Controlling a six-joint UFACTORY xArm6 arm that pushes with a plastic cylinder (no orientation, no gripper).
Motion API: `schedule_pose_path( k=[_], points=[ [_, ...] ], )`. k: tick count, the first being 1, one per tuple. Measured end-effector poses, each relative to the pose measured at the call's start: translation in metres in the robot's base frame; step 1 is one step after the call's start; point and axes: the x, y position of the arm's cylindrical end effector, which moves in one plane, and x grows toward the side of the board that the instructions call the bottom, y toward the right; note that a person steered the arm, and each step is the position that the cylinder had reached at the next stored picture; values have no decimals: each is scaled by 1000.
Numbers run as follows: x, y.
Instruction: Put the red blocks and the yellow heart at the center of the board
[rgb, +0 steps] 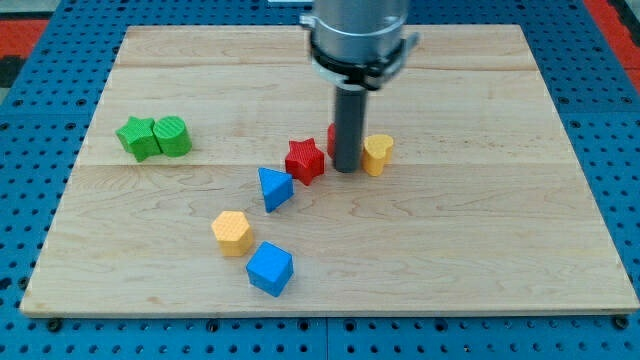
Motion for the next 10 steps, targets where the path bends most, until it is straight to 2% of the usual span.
schedule_pose_path(
  k=[1, 2, 3, 4, 5, 6, 8, 10],
  points=[
    [-28, 11],
    [45, -15],
    [46, -69],
    [-1, -61],
    [6, -18],
    [53, -14],
    [-3, 25],
    [0, 24]
  ],
)
